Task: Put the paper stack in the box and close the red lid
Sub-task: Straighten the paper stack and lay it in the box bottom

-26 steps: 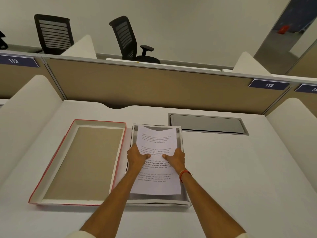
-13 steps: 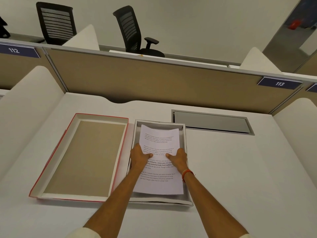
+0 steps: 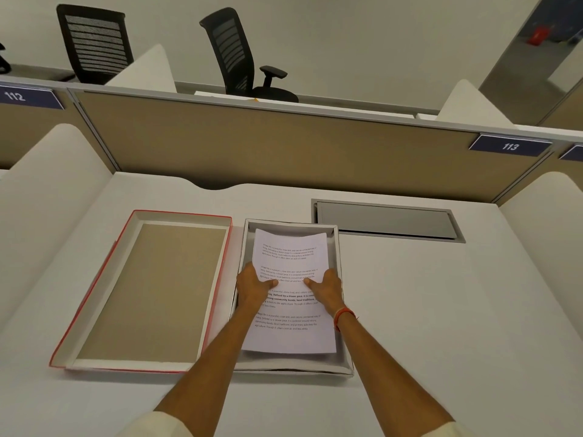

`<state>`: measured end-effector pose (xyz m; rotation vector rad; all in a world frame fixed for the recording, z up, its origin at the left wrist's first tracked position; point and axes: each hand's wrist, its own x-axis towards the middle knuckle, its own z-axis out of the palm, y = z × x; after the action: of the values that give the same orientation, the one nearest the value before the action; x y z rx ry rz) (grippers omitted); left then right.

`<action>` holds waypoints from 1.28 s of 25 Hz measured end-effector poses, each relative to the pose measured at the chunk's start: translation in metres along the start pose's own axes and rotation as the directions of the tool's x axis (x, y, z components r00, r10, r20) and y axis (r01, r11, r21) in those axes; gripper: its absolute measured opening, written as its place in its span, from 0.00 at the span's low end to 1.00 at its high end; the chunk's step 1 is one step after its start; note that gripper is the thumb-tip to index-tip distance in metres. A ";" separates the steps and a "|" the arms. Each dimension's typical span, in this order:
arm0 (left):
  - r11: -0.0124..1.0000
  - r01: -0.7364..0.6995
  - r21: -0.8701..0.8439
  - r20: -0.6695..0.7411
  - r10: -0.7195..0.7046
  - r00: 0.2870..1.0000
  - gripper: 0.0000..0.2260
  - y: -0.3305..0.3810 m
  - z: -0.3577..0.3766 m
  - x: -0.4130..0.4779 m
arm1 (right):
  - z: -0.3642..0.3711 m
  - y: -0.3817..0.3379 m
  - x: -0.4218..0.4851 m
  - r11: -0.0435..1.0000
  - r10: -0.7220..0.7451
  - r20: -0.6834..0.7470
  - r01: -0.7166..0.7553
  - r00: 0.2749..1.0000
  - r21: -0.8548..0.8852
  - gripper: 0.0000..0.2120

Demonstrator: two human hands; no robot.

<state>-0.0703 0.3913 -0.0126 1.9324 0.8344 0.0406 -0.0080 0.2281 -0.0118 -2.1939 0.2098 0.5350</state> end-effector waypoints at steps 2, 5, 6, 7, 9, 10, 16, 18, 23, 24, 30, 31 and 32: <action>1.000 0.010 -0.001 0.017 -0.010 1.000 0.25 0.000 0.001 0.001 | 0.000 0.001 0.000 1.000 0.003 0.008 -0.003 1.000 0.013 0.24; 0.999 0.032 0.017 0.041 -0.033 0.999 0.25 -0.002 0.002 0.004 | 0.000 0.002 0.000 1.000 0.008 0.012 -0.008 1.000 0.001 0.24; 0.999 0.039 0.018 0.043 -0.040 0.998 0.25 -0.002 0.002 0.005 | 0.000 0.002 0.000 1.000 0.011 0.013 -0.011 1.000 -0.004 0.24; 0.999 0.046 0.019 0.044 -0.047 0.998 0.26 -0.002 0.002 0.005 | -0.001 0.001 0.000 1.000 0.014 0.013 -0.014 1.000 -0.002 0.24; 0.998 0.049 0.028 0.047 -0.050 0.998 0.26 -0.002 0.003 0.006 | -0.001 0.000 0.000 1.000 0.018 0.003 -0.019 1.000 0.008 0.25; 0.998 0.047 0.034 0.049 -0.048 0.998 0.26 -0.001 0.003 0.006 | -0.001 0.000 -0.001 1.000 0.019 -0.006 -0.019 1.000 0.012 0.25; 0.996 0.038 0.079 0.007 -0.039 0.999 0.27 0.000 0.004 0.002 | 0.000 0.002 -0.005 0.998 -0.004 -0.054 0.007 0.999 0.061 0.26; 0.997 0.035 0.071 -0.010 -0.035 0.999 0.28 0.000 0.005 0.000 | -0.001 0.004 -0.007 0.994 -0.008 -0.059 0.015 0.998 0.106 0.27; 0.999 0.020 0.027 -0.061 -0.019 0.998 0.28 -0.001 0.004 -0.010 | -0.003 0.007 -0.011 0.983 -0.032 -0.065 0.043 0.997 0.180 0.27; 0.999 0.016 0.029 -0.068 -0.014 0.998 0.28 -0.002 0.004 -0.012 | -0.003 0.008 -0.012 0.982 -0.043 -0.070 0.055 0.997 0.182 0.27; 0.998 0.004 0.061 -0.061 0.000 0.998 0.29 -0.002 -0.003 -0.017 | -0.007 0.009 -0.013 0.989 -0.060 -0.052 0.066 0.997 0.134 0.29; 0.997 0.010 0.074 -0.053 -0.006 0.999 0.29 -0.002 -0.004 -0.016 | -0.008 0.008 -0.013 0.991 -0.052 -0.042 0.056 0.998 0.123 0.29; 0.997 0.014 0.078 -0.044 -0.010 0.999 0.29 -0.002 -0.005 -0.016 | -0.009 0.007 -0.012 0.992 -0.042 -0.033 0.045 0.999 0.117 0.30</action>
<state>-0.0851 0.3867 -0.0064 2.0063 0.8883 0.0433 -0.0187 0.2163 -0.0063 -2.0882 0.2037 0.4542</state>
